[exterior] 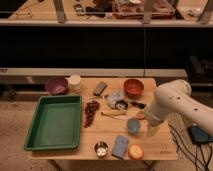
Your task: Stack cups on top of each other
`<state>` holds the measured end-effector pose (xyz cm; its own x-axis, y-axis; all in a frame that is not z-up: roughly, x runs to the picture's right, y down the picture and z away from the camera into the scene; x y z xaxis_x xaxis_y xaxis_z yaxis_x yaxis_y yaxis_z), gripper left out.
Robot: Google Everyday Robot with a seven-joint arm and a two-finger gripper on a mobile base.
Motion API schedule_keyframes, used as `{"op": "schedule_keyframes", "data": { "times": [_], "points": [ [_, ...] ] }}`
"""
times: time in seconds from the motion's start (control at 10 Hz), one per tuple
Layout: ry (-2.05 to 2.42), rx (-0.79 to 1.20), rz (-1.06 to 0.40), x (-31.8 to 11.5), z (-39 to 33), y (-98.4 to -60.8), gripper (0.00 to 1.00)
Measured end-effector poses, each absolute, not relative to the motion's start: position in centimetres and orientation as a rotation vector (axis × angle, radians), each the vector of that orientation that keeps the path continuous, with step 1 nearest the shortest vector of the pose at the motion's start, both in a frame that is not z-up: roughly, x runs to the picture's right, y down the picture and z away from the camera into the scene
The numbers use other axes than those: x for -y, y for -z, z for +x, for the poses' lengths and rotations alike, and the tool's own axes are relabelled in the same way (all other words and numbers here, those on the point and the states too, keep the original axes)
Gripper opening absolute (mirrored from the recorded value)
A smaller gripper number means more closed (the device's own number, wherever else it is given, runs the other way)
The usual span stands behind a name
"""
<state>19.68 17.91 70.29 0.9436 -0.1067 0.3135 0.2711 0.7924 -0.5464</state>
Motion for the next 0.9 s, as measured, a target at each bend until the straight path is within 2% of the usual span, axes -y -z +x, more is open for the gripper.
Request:
{"op": "schedule_keyframes", "data": {
  "times": [0.9],
  "points": [
    [0.21,0.314,-0.608,-19.0,18.5,-70.9,0.65]
  ]
}}
